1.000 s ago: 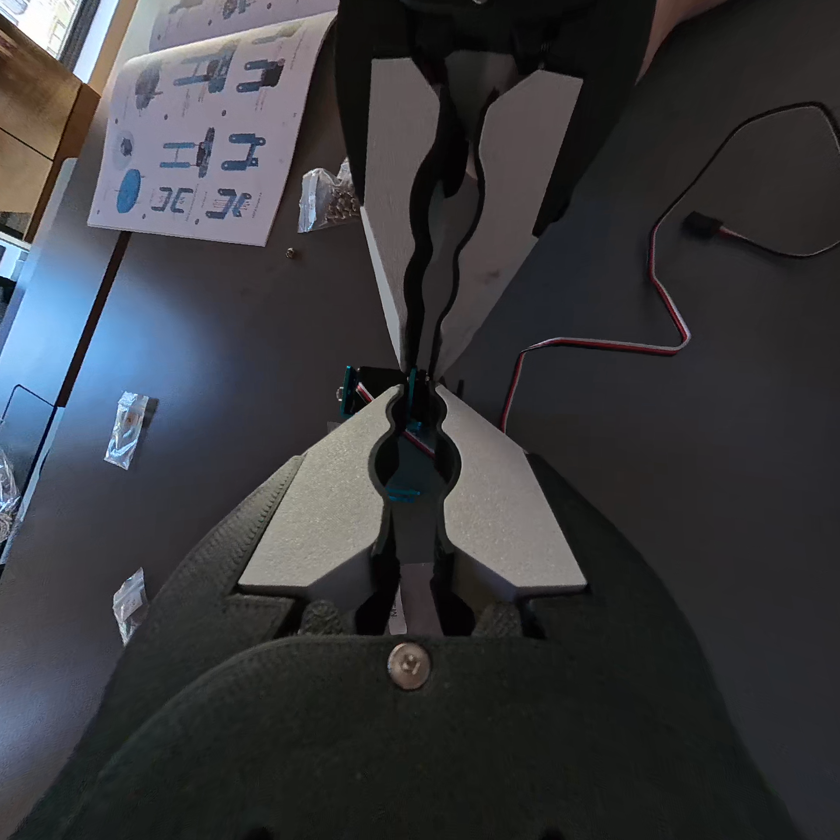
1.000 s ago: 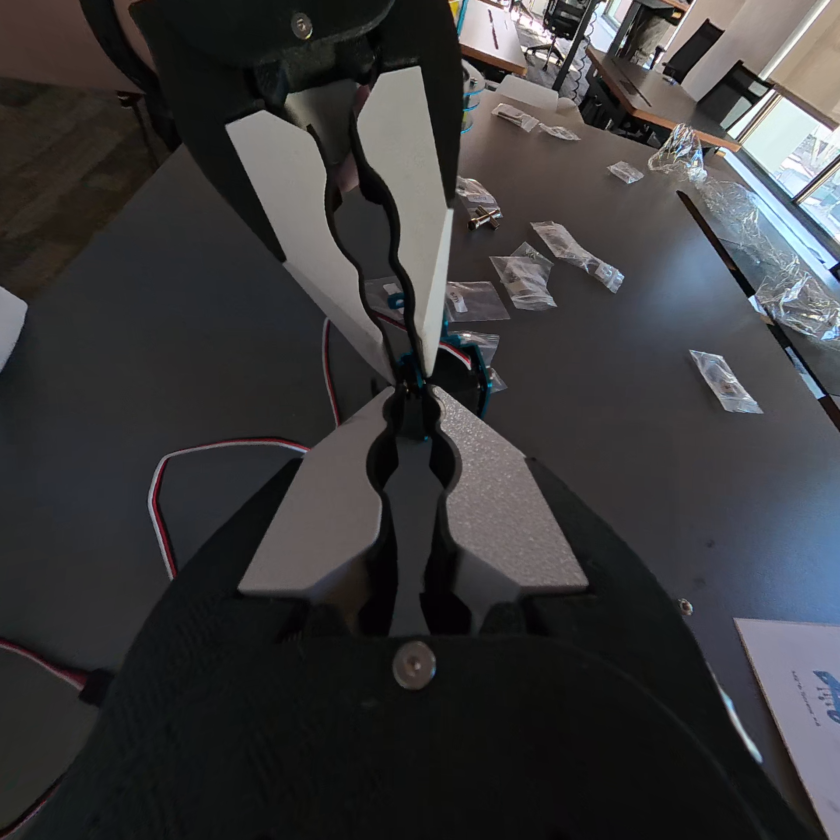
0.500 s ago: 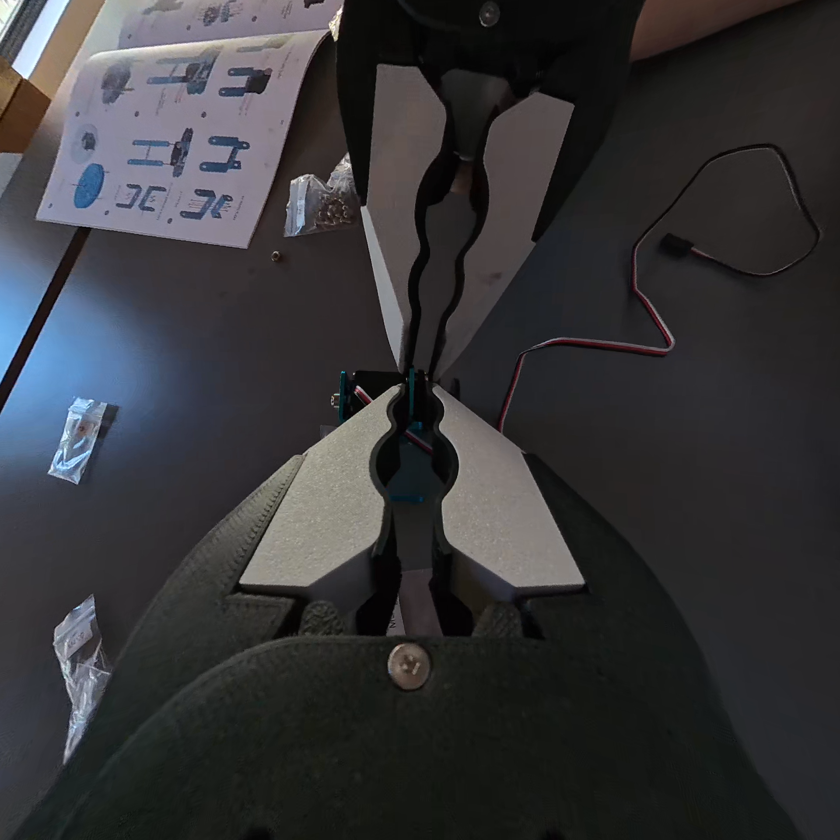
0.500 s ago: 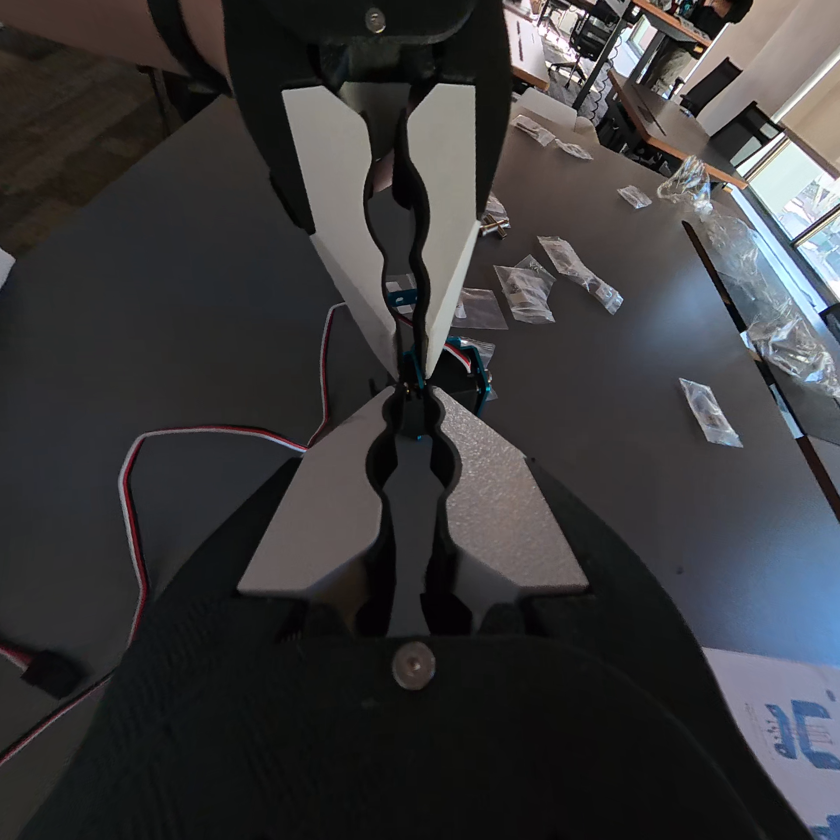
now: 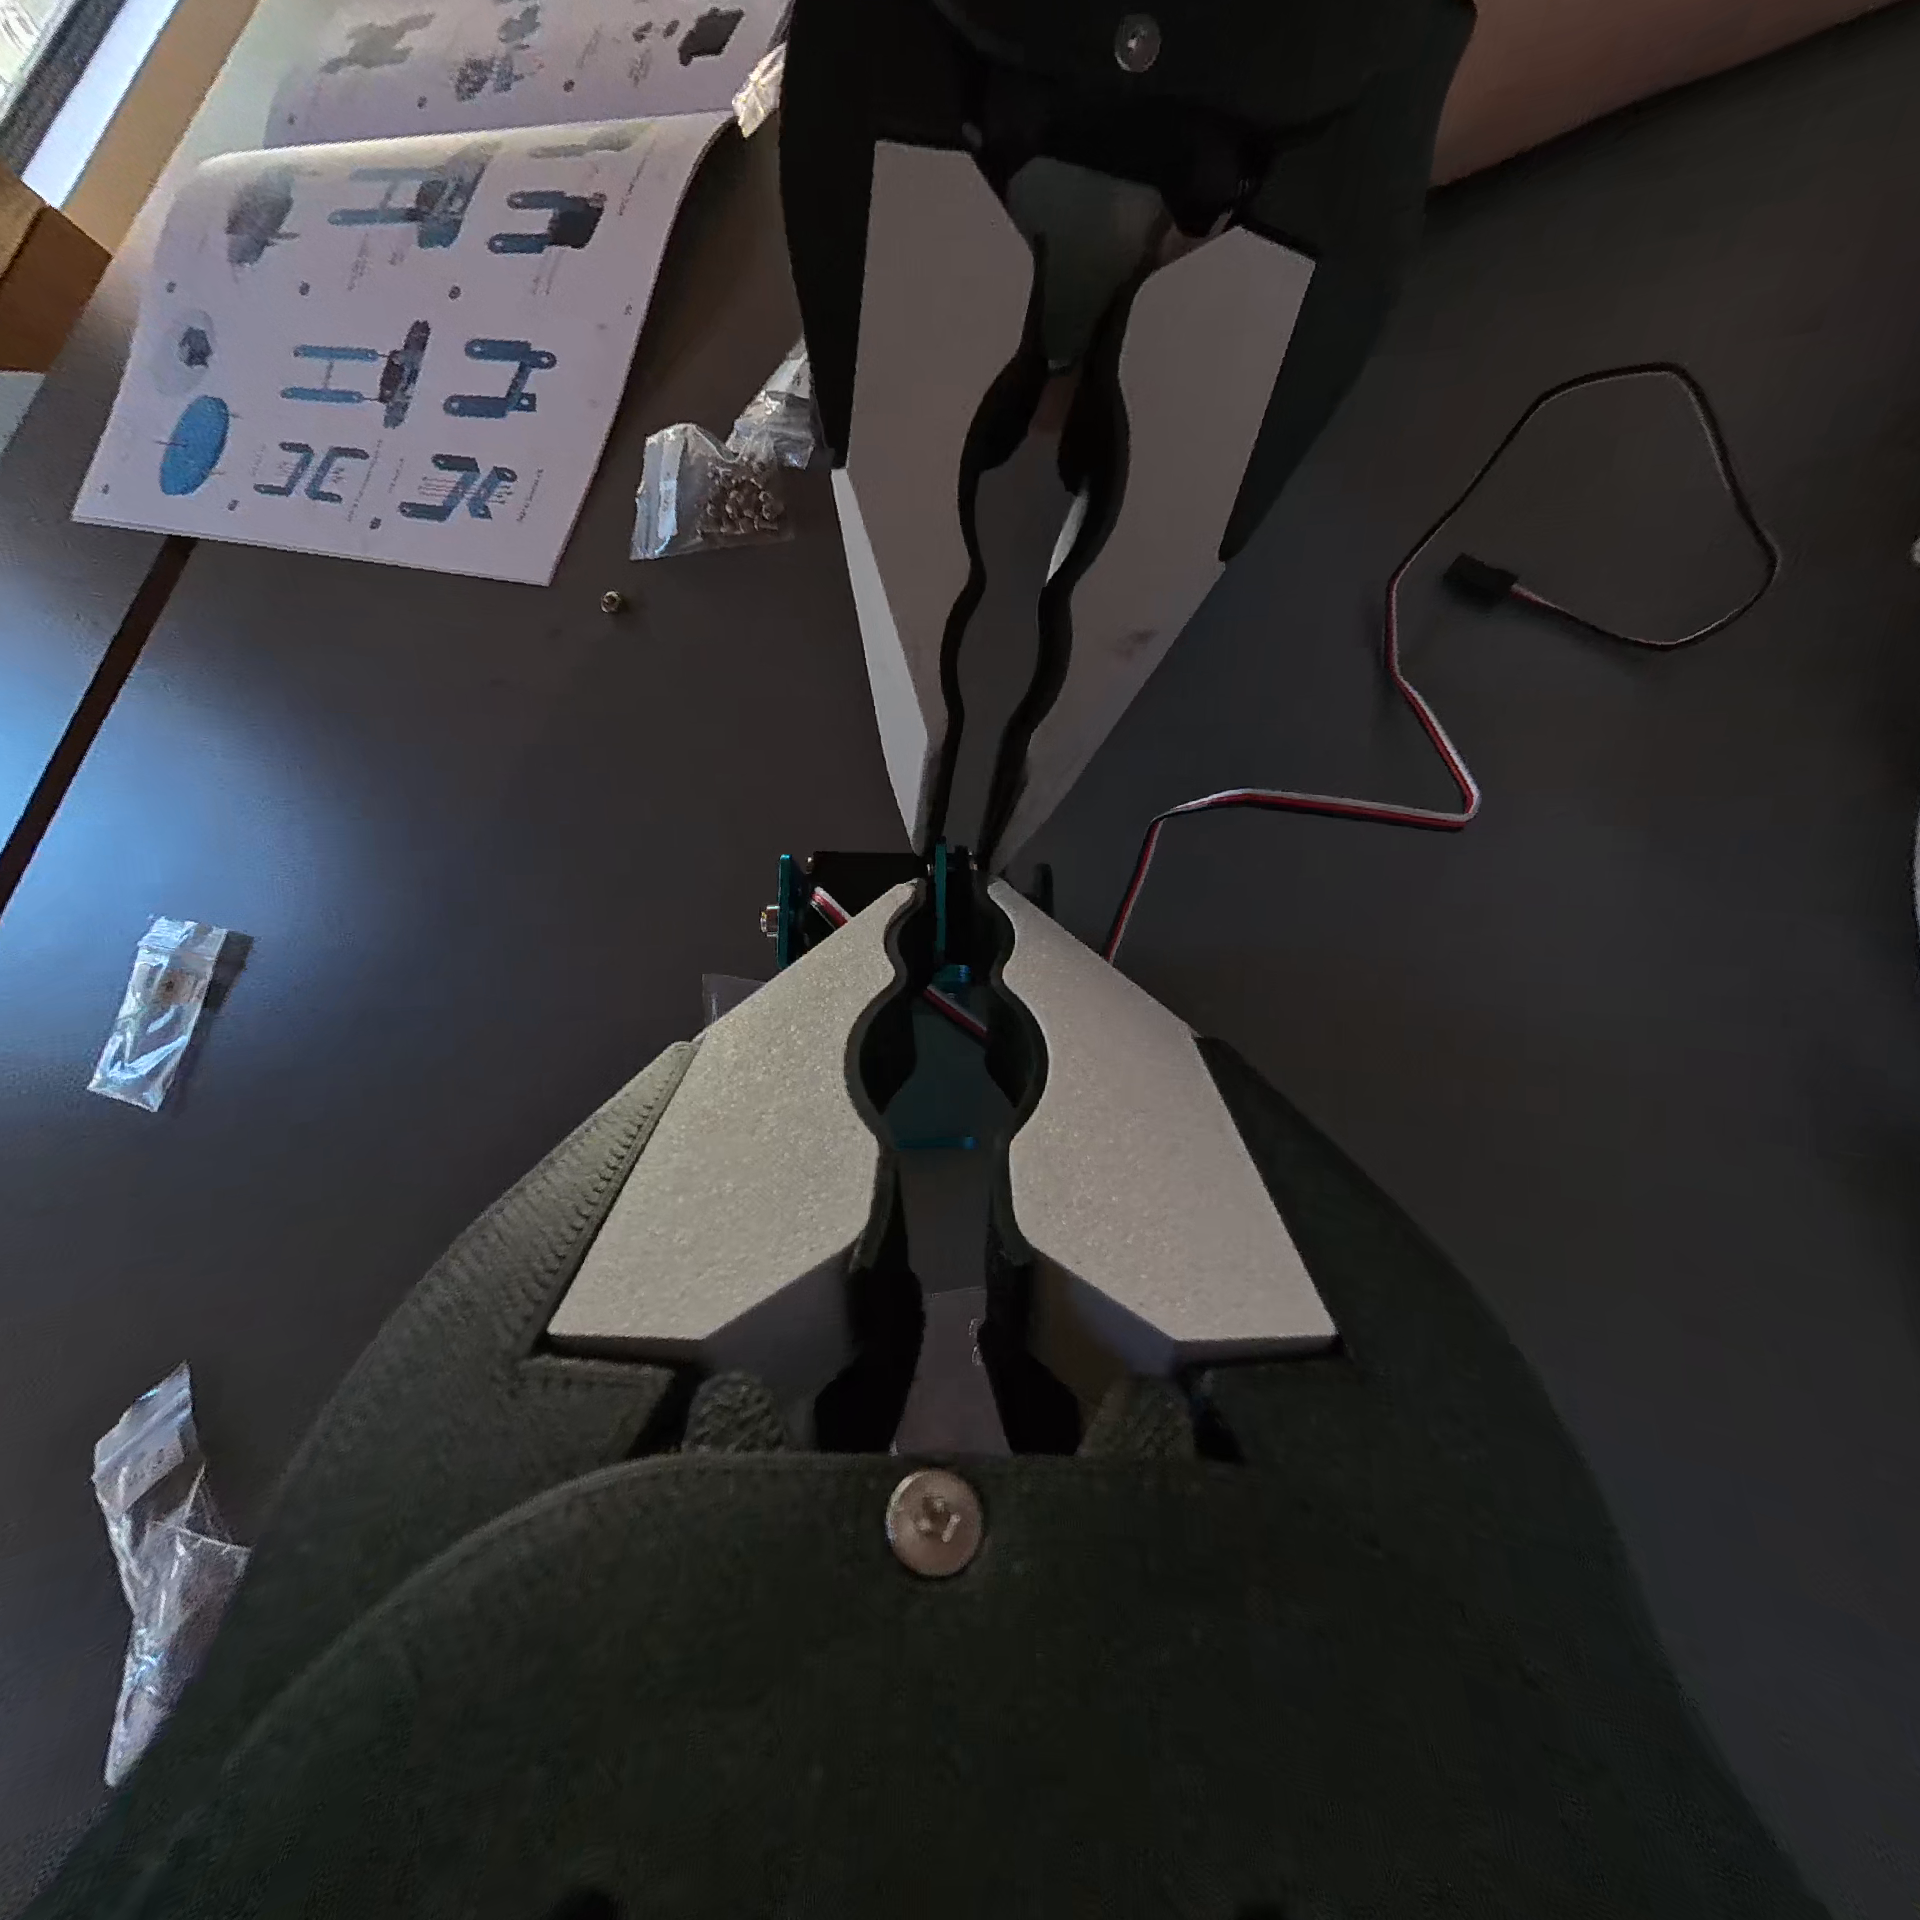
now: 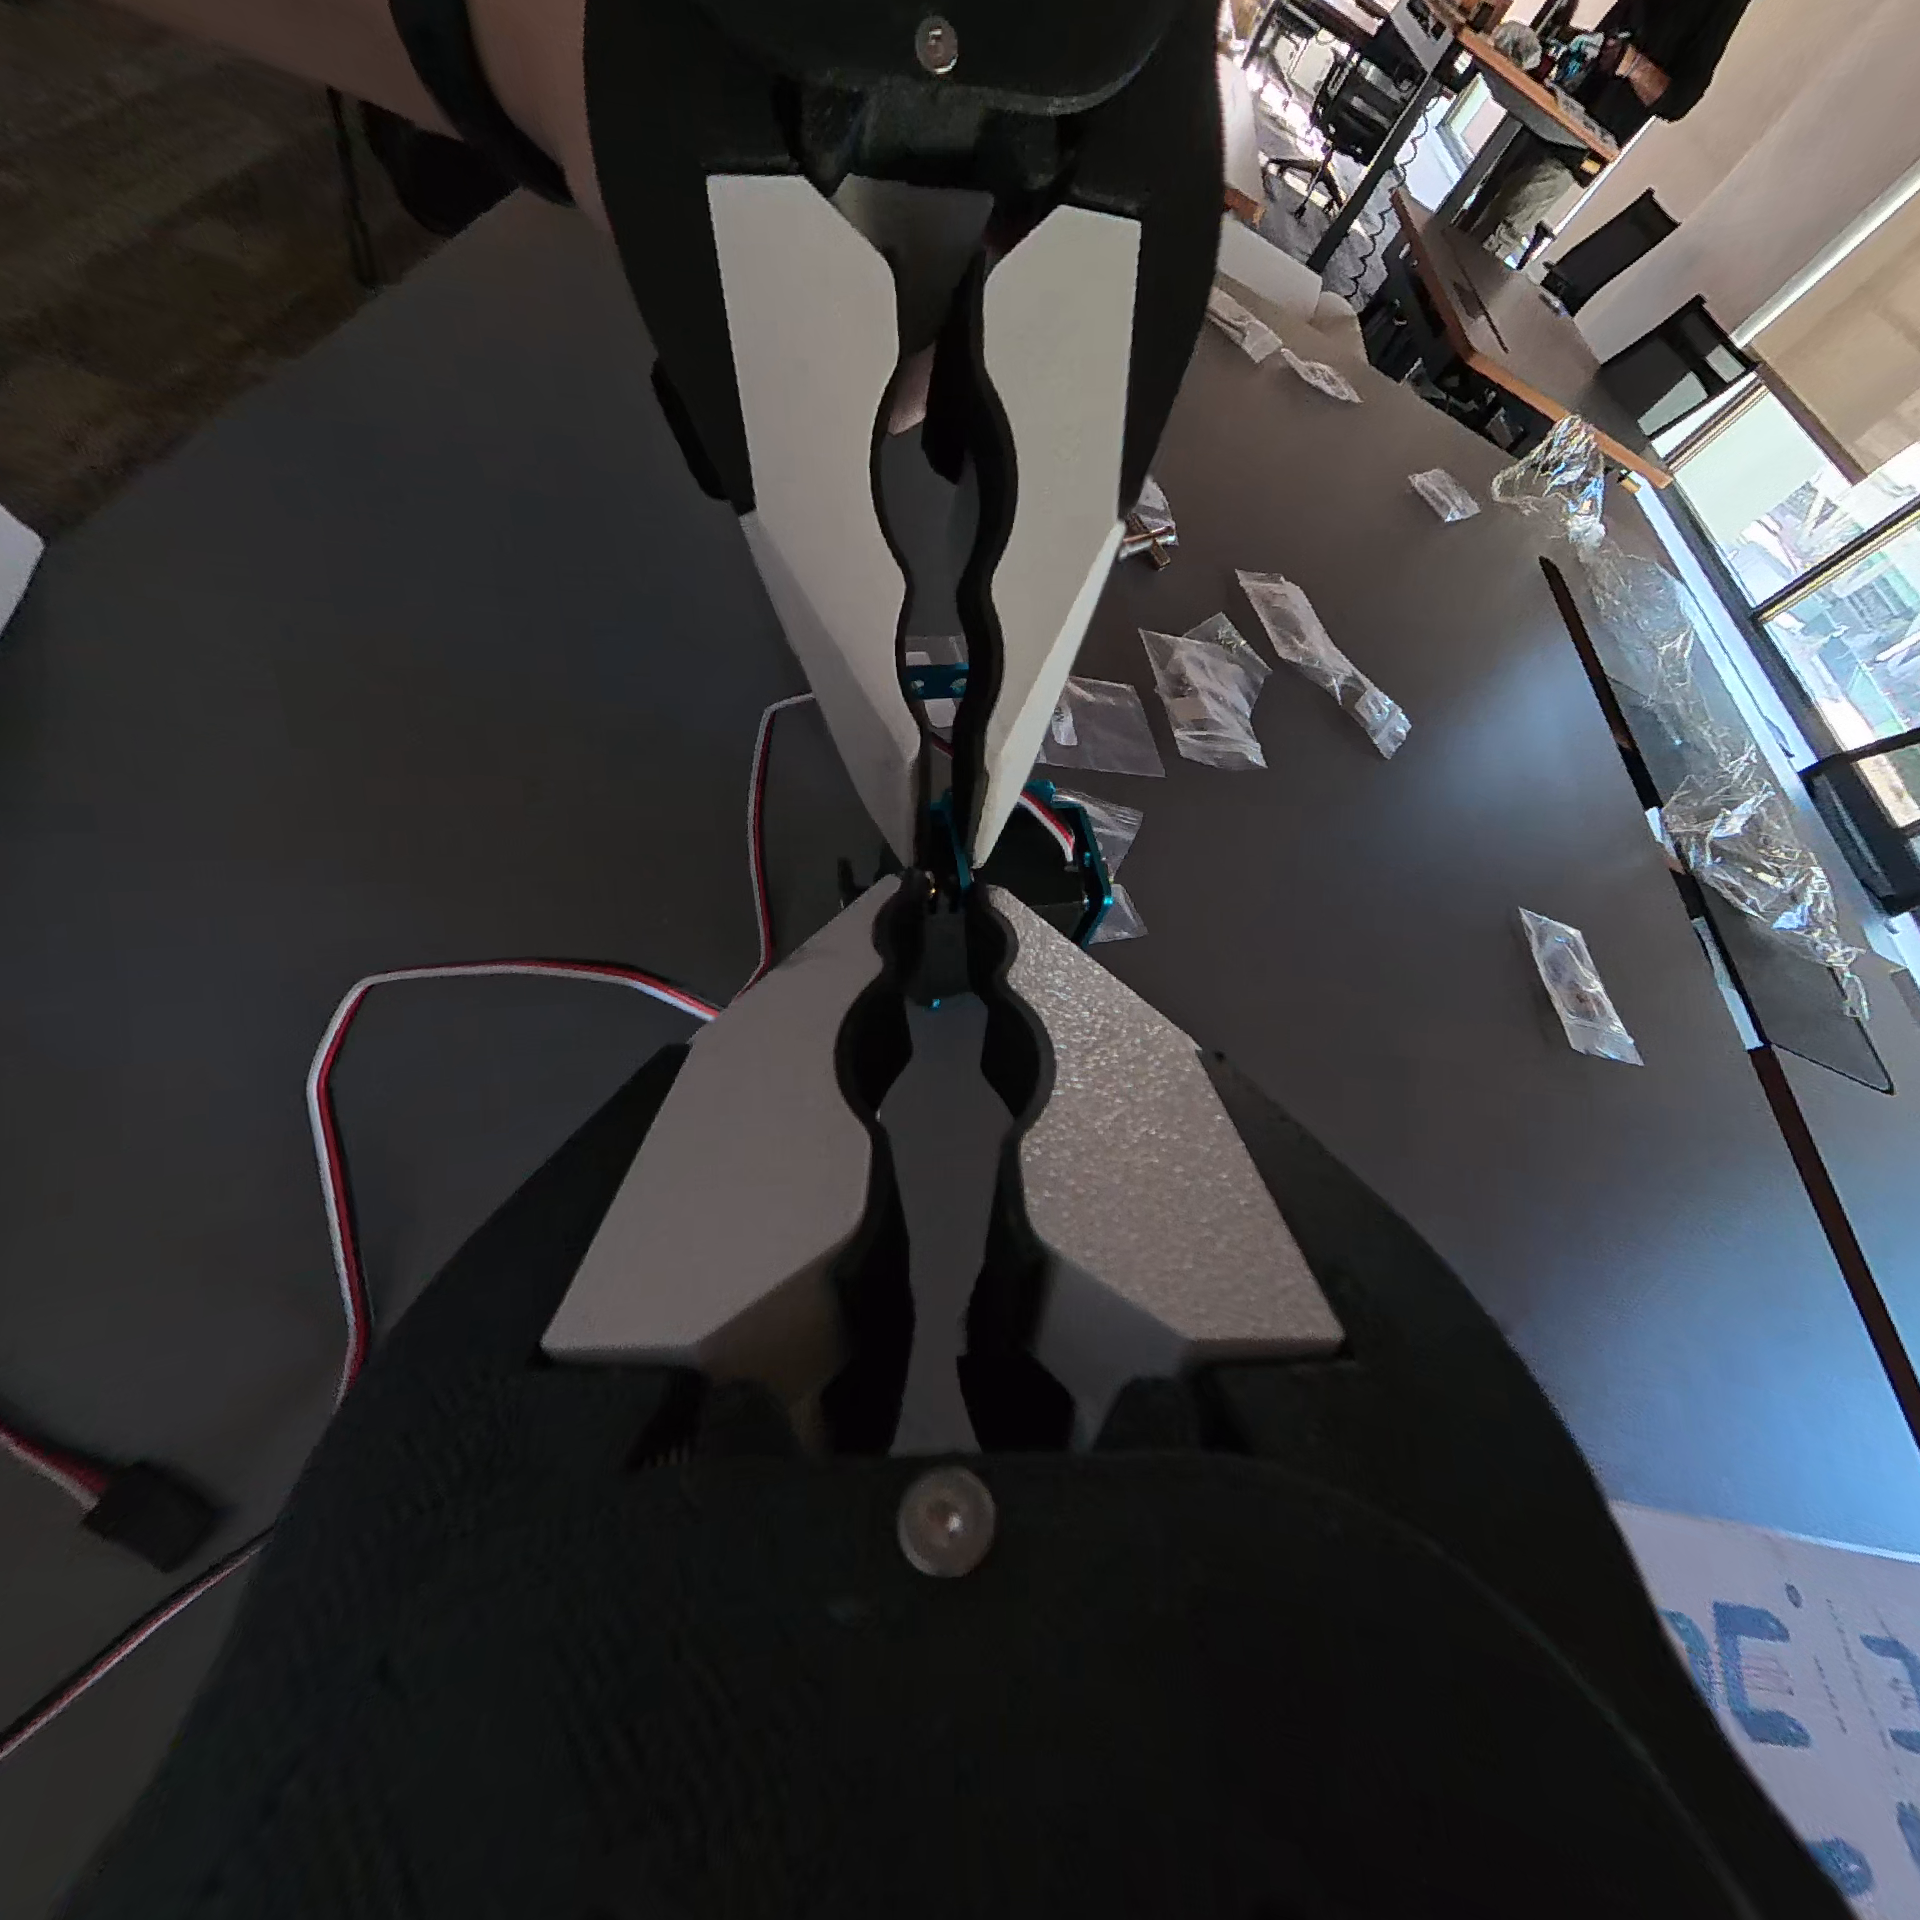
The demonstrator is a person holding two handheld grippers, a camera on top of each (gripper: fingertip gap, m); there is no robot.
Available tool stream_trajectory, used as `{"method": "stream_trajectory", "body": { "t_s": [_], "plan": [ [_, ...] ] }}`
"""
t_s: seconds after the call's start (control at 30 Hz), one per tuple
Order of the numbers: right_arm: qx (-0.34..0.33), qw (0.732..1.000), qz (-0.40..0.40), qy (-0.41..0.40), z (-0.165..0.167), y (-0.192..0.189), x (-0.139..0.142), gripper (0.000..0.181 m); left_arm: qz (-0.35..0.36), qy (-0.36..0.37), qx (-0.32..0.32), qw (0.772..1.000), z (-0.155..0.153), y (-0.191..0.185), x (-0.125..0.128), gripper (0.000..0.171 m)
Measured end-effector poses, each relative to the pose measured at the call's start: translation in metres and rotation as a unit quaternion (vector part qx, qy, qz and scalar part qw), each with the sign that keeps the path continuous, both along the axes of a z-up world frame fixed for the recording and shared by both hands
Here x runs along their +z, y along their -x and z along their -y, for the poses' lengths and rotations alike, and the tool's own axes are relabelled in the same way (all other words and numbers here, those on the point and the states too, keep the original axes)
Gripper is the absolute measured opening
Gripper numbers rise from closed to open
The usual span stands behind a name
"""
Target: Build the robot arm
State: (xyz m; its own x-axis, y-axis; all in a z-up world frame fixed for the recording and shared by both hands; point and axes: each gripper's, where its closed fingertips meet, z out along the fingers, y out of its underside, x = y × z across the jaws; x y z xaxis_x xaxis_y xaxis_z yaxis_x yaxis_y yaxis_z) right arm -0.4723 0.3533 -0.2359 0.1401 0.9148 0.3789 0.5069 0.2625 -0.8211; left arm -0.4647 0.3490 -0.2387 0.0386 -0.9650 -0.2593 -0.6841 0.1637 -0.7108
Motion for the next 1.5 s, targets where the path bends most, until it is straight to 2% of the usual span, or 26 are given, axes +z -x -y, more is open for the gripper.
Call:
{"method": "stream_trajectory", "body": {
  "t_s": [0.17,0.4,0.67,0.83,1.07,1.2,1.27,1.4,1.5],
  "plan": [
    [-0.009,0.999,-0.012,0.029,-0.004,0.001,-0.003,0.008,0.01,-0.075,0.031,0.997,-0.006,0.002,0.0,0.011],
    [-0.008,0.998,-0.026,0.053,-0.005,0.002,-0.002,0.008,0.011,-0.077,0.04,0.996,-0.007,0.002,0.0,0.012],
    [-0.005,1.0,-0.008,0.014,0.0,0.001,-0.004,0.008,-0.012,-0.125,0.027,0.992,-0.001,0.001,-0.003,0.009],
    [-0.001,1.0,0.007,-0.008,0.004,0.002,-0.007,0.008,0.016,-0.085,0.031,0.996,0.003,0.002,-0.005,0.006],
    [-0.007,0.999,0.014,-0.032,0.003,0.004,-0.006,0.008,0.015,-0.11,0.03,0.993,0.003,0.004,-0.005,0.008],
    [0.0,0.999,0.012,-0.04,0.006,0.005,-0.006,0.008,0.023,-0.097,0.033,0.994,0.005,0.005,-0.003,0.009],
    [0.003,0.999,0.009,-0.039,0.007,0.007,-0.005,0.008,0.052,-0.079,0.039,0.995,0.006,0.006,0.005,0.01],
    [0.005,0.999,0.01,-0.046,0.008,0.008,-0.005,0.008,0.139,-0.014,0.076,0.987,-0.002,0.014,0.032,0.014],
    [0.006,0.999,0.007,-0.045,0.008,0.008,-0.005,0.008,0.162,0.071,0.137,0.975,-0.023,0.023,0.031,0.029]
  ]
}}
